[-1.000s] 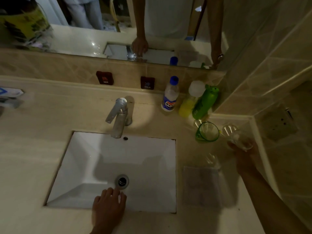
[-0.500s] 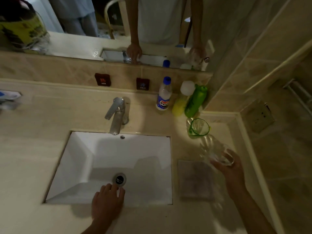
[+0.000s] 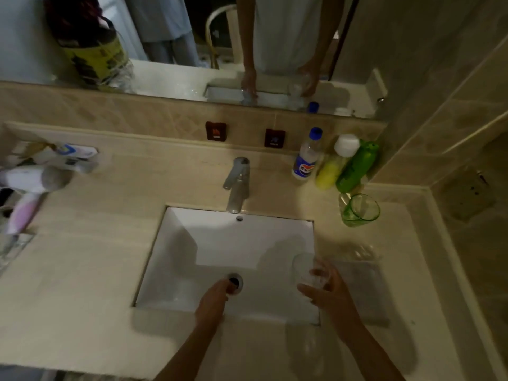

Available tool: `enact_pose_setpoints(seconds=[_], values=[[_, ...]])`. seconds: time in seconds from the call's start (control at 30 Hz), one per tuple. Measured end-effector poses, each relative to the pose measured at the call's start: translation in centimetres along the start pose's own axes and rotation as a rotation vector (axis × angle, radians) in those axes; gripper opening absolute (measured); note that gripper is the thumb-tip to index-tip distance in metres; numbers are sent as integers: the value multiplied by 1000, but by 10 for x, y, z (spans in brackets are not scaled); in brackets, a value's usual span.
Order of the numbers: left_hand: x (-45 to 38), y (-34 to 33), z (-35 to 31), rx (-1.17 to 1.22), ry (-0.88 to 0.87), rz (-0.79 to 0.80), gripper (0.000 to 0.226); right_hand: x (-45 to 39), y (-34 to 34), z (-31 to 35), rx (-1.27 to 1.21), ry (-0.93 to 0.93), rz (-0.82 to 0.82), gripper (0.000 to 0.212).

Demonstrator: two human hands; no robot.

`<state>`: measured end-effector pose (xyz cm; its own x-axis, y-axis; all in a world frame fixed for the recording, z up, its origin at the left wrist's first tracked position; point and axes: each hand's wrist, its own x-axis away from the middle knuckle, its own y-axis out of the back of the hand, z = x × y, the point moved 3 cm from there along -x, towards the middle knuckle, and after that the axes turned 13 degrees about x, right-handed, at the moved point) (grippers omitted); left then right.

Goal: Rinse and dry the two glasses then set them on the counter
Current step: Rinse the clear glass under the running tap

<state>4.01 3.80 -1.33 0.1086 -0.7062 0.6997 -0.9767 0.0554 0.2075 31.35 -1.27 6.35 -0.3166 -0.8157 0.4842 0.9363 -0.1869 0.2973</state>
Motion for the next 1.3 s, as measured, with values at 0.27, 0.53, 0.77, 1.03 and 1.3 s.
enact_pose_setpoints(seconds=[0.27, 0.53, 0.77, 1.03, 1.3], values=[[19, 36, -39, 487, -117, 324, 30, -1, -100, 30, -46, -40, 96, 89], [7, 41, -58, 428, -155, 577, 54, -20, -161, 58, -100, -124, 60, 55], [-23, 52, -67, 460, -112, 509, 92, -11, -176, 65, -256, -126, 150, 50], [-44, 49, -97, 401, -138, 481, 82, -57, -136, 98, -6, -42, 57, 14], [-74, 27, -102, 336, -126, 490, 87, -149, -125, 228, 832, 538, -144, 61]])
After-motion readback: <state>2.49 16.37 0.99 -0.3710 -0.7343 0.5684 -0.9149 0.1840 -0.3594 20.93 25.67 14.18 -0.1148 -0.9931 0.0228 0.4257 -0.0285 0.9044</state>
